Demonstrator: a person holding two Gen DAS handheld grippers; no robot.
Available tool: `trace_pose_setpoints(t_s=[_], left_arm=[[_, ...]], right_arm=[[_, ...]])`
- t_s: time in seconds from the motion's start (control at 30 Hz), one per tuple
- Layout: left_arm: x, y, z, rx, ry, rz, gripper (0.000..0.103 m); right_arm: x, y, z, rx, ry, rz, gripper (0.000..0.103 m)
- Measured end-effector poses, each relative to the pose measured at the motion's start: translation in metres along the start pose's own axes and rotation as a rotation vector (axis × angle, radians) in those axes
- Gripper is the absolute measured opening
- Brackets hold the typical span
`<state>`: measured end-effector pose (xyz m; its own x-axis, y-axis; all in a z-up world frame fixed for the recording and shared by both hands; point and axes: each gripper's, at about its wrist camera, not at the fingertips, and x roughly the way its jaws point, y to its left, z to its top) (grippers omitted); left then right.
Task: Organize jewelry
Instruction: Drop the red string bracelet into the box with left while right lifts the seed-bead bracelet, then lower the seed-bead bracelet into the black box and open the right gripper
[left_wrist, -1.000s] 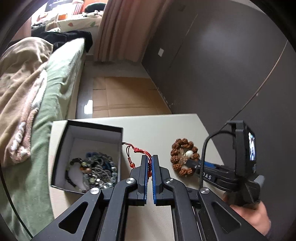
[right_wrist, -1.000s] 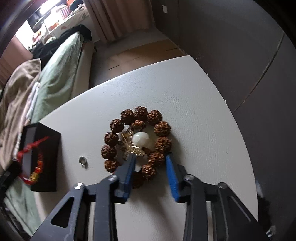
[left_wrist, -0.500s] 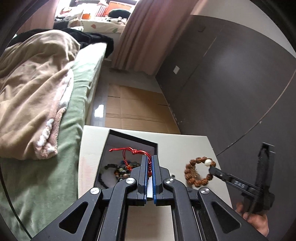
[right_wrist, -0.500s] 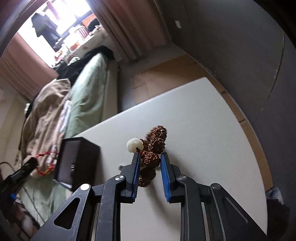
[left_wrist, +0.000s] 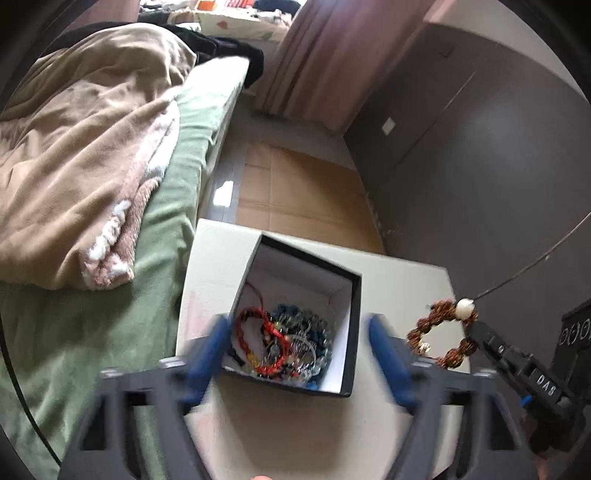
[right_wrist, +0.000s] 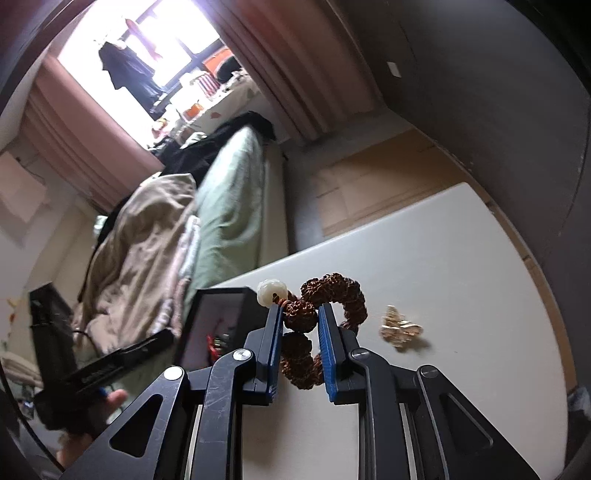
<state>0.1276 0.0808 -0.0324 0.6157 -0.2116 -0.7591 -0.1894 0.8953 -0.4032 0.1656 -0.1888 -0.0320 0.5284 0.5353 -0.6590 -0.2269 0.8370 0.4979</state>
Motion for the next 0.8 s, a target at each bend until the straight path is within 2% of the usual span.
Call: trace_pose_setpoints(t_s=[0.47,0.73,0.8], left_arm=[[-0.025,0.017,0.014,-0.032,-0.066,0.016,0.082],[-0.036,0.029,0.019,-0.05,-0.089,0.021,0.082],[-0.039,0.031,0.02,-0.052,-0.098,0.028,0.082]], right_arm=[[0.014,0.048,-0.003,-0.04,-0.01,0.18,0.02],[0.029,0.069,-0.012,-0.071,0.02,0.23,0.02],[0.035,0.074,-0.014,-0.084,0.043,0.22,0.021]])
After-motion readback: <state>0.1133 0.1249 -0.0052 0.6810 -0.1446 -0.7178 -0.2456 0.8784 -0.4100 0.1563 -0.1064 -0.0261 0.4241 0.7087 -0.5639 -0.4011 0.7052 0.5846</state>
